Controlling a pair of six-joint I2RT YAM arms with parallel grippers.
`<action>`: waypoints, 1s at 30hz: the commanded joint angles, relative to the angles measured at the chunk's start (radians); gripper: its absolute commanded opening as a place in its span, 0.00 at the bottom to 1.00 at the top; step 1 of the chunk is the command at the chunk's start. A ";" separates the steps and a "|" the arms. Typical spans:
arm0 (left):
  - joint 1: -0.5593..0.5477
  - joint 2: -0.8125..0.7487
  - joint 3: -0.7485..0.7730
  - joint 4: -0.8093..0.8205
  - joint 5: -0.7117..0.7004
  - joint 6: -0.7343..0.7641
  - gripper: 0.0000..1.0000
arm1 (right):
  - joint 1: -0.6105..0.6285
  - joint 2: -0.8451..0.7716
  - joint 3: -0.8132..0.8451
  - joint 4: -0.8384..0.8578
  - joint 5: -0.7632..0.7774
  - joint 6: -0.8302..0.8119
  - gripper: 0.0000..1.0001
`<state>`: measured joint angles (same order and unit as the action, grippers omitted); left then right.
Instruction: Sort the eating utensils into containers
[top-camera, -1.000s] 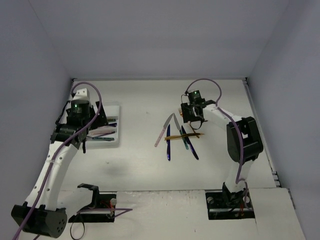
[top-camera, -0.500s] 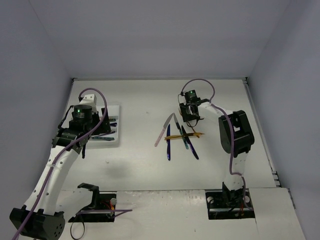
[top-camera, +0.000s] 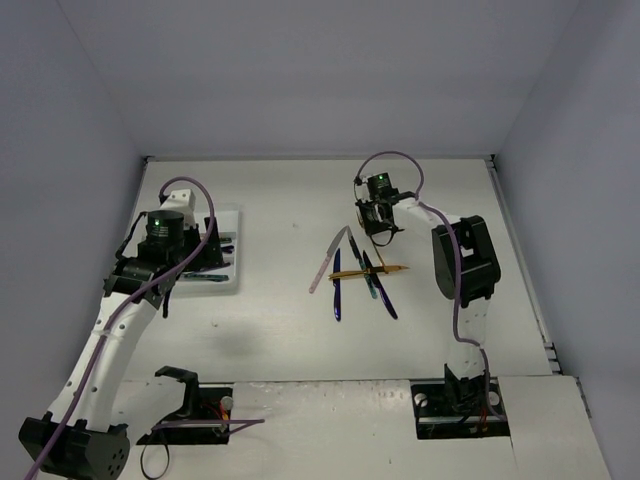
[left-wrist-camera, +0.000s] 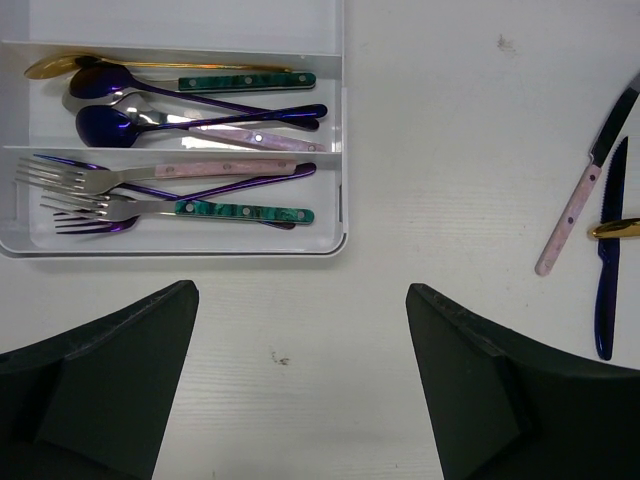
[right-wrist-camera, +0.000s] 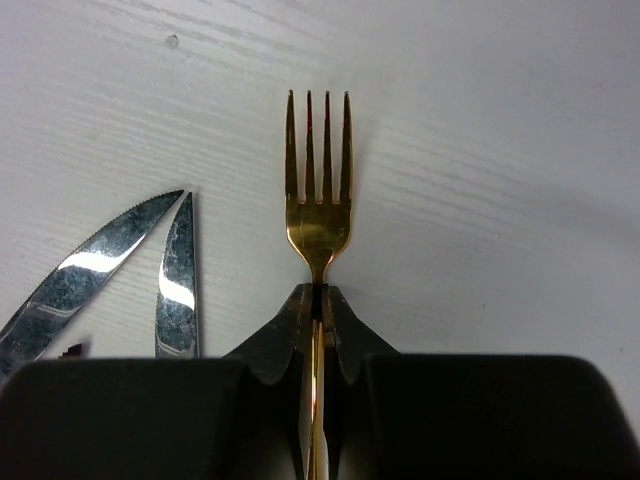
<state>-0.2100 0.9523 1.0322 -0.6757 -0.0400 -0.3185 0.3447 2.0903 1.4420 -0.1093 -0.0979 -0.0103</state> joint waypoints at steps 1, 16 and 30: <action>-0.006 -0.025 0.006 0.033 0.039 0.015 0.83 | -0.026 0.037 0.070 -0.029 -0.029 -0.057 0.00; -0.006 -0.039 0.026 0.123 0.342 -0.056 0.83 | 0.026 -0.150 0.222 -0.030 0.005 -0.036 0.00; -0.186 0.100 0.001 0.554 0.458 -0.352 0.83 | 0.301 -0.401 0.177 -0.030 0.093 0.274 0.00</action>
<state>-0.3204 1.0100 1.0023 -0.3453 0.4070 -0.5840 0.6246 1.7686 1.6272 -0.1652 -0.0544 0.1253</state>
